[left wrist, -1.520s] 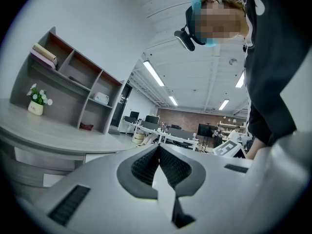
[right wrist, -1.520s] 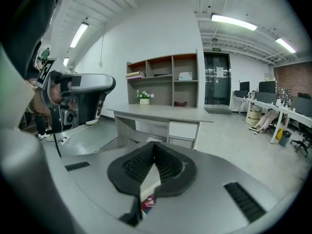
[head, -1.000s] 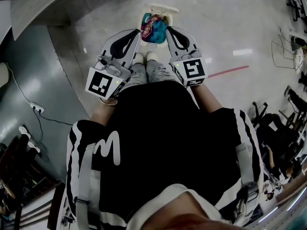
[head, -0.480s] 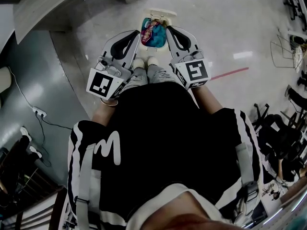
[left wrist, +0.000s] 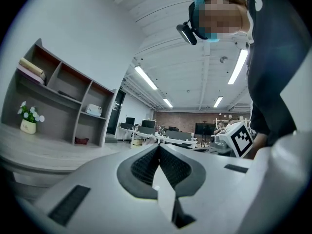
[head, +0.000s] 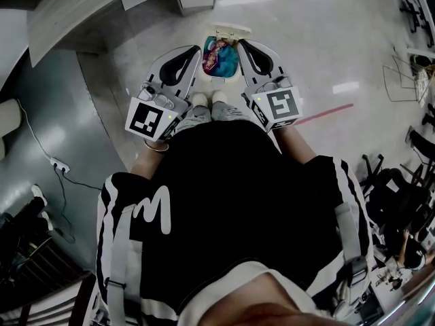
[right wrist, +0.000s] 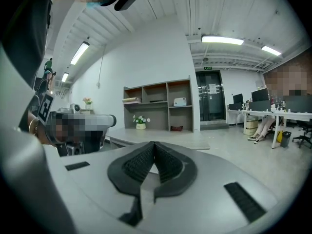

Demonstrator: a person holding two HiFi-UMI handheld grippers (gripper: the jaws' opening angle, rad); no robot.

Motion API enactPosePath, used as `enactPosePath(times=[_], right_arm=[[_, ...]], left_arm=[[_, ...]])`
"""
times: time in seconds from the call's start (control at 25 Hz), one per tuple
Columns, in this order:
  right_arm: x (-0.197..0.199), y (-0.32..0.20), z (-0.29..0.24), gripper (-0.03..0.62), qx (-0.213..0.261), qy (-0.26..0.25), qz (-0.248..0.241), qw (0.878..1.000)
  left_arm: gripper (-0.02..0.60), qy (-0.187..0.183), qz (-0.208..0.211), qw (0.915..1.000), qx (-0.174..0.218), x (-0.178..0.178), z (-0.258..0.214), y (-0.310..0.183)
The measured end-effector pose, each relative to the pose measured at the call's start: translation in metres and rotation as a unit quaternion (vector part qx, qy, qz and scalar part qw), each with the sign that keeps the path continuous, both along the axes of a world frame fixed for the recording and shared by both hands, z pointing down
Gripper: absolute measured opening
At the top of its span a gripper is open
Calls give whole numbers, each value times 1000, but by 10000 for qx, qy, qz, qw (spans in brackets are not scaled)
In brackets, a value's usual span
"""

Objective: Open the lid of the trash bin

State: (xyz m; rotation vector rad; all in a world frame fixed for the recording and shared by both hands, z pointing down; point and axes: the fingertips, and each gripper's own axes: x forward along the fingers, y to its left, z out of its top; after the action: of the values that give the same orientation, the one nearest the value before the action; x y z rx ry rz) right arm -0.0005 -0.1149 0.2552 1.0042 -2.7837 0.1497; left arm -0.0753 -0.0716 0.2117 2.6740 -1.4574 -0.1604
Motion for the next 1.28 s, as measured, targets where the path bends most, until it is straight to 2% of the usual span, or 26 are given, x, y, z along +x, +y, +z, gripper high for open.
enactPosePath(times=[0.68,1.28], right_arm=[[5,2,-32,9,360,-173,-10,9992],[7,6,-40,9,361,-305,-58,9989]], left_arm=[[2,-80,-8,9999,124,3,-12,-2],[2,-76,-145,9995,276,5,-20,-2]])
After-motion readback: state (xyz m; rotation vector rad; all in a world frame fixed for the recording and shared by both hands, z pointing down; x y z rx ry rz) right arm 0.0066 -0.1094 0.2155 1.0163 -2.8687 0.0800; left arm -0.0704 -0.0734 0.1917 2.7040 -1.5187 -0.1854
